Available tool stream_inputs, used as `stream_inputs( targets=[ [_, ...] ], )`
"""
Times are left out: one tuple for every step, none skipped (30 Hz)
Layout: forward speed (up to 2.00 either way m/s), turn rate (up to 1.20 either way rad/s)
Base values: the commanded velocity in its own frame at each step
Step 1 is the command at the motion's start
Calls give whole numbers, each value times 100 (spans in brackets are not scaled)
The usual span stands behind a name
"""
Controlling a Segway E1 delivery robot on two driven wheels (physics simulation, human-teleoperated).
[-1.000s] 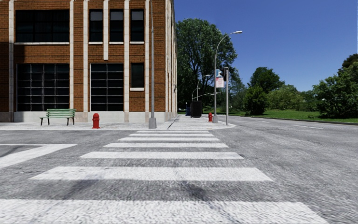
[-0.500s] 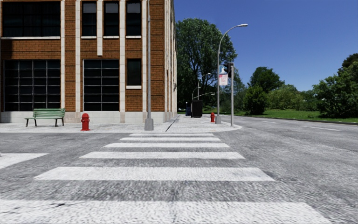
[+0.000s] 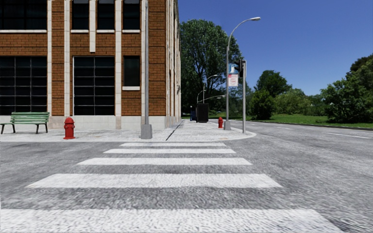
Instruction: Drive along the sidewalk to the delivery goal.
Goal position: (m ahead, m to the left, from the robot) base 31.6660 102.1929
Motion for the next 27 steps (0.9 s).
stream_inputs(
  targets=[
    [200,0],
    [200,0],
    [200,0],
    [200,0],
    [200,0],
    [200,0],
    [200,0],
    [200,0],
    [200,0],
    [200,0],
    [200,0],
    [200,0],
    [200,0],
    [200,0],
    [200,0],
    [200,0],
    [200,0],
    [200,0],
    [200,0],
    [200,0],
    [200,0],
    [200,0],
    [200,0],
    [200,0],
    [200,0],
    [200,0],
    [200,0]
  ],
)
